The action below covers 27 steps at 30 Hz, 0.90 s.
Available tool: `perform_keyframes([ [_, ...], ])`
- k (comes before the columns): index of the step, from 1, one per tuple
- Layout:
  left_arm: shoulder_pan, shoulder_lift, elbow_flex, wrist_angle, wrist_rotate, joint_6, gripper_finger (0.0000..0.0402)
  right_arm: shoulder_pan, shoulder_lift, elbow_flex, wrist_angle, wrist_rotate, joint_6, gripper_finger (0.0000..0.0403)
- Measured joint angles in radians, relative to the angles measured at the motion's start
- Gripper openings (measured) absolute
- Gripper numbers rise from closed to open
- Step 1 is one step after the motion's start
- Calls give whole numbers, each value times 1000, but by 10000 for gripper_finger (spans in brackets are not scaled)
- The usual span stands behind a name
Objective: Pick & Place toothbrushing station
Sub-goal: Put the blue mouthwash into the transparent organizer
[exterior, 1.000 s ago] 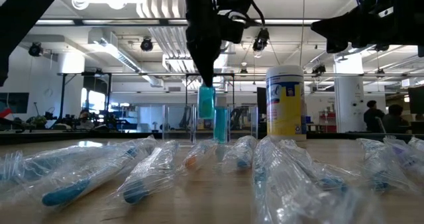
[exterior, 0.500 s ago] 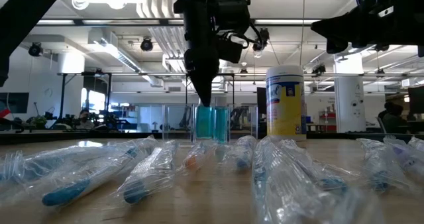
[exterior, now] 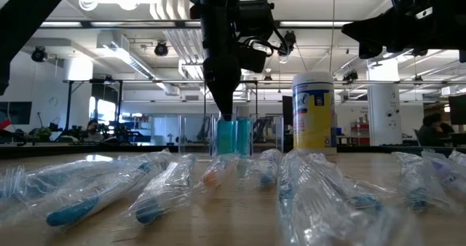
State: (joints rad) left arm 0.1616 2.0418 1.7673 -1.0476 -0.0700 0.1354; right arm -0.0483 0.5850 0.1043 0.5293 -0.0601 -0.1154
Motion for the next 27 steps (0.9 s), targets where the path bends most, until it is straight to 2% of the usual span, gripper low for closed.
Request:
perform_keyframes([
  [6,0,0,13,-1,-3,-4,198,0,0,0,0,0,0,8],
  [9,0,1,27,-9,-4,-5,226,0,0,0,0,0,0,8],
  [14,0,2,81,-67,-6,-6,235,0,0,0,0,0,0,8],
  [21,0,-1,253,-323,-7,-57,237,0,0,0,0,0,0,8],
  [24,-1,-31,314,-405,-7,-90,237,0,0,0,0,0,0,8],
  [27,-4,-99,324,-410,-14,-109,230,0,0,0,0,0,3,8],
])
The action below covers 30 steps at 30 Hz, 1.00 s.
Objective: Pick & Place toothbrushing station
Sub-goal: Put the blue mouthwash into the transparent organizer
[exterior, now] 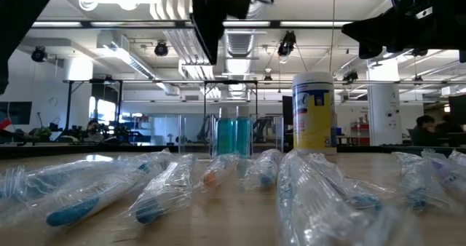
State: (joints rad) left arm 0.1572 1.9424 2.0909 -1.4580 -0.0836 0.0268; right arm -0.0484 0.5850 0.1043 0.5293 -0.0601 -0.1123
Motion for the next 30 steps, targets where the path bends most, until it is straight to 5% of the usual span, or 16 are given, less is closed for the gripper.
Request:
perform_keyframes([
  [9,-34,-385,-254,274,-112,-22,145,0,0,0,-1,0,23,8],
  [19,-69,-951,-1007,1088,-52,-59,13,0,1,0,-1,0,26,8],
  [25,-92,-1152,-1466,1588,-27,-80,16,0,1,0,0,0,23,8],
  [30,-96,-1197,-1731,1909,-25,-113,6,0,1,0,0,0,23,8],
])
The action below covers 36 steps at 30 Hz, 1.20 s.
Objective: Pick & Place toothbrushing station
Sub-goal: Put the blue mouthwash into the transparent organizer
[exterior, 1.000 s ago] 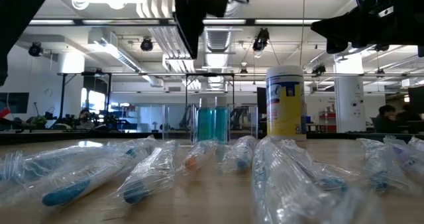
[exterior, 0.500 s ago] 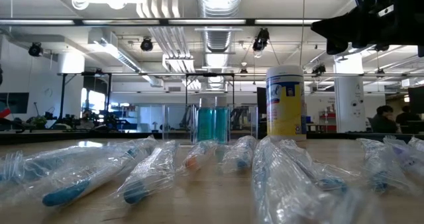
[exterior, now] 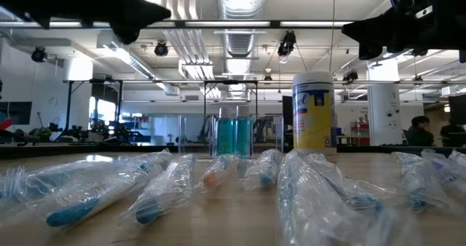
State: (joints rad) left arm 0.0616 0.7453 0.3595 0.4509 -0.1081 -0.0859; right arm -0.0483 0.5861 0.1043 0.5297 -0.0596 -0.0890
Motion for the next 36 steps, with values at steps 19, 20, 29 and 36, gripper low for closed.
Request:
perform_keyframes([
  [19,2,4,-251,247,-77,-19,13,0,-2,-2,29,11,42,8],
  [20,2,4,-251,245,-77,-30,14,0,-2,-1,31,11,52,8],
  [29,2,4,-250,129,-65,-38,5,0,-2,0,74,17,54,8],
  [36,2,4,-250,45,-67,-37,16,0,5,0,87,64,45,8],
])
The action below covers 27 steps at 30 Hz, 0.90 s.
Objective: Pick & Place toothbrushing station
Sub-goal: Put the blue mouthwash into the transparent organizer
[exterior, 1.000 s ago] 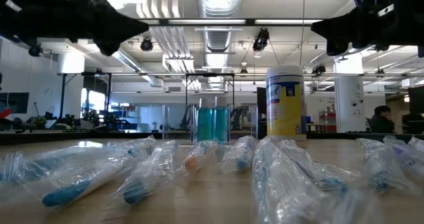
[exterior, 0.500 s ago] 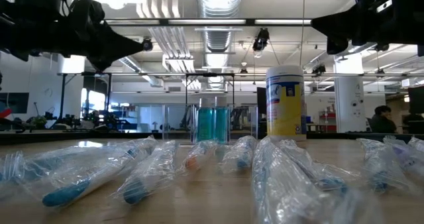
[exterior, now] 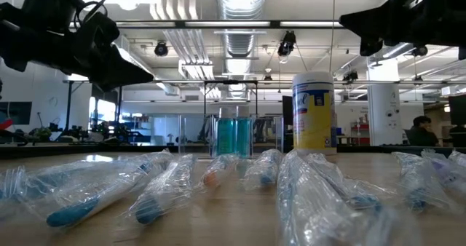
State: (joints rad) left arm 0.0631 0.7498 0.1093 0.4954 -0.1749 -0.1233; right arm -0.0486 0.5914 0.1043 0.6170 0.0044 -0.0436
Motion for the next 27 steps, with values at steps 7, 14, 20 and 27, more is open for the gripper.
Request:
perform_keyframes([
  [7,0,0,9,7,18,75,5,0,24,0,-7,-1,-3,8],
  [14,0,0,18,6,30,17,26,0,40,1,33,-4,167,8],
  [20,-1,0,30,9,49,62,42,35,39,84,-29,-7,252,8],
  [27,0,0,45,9,52,147,45,214,118,401,-608,185,224,8],
])
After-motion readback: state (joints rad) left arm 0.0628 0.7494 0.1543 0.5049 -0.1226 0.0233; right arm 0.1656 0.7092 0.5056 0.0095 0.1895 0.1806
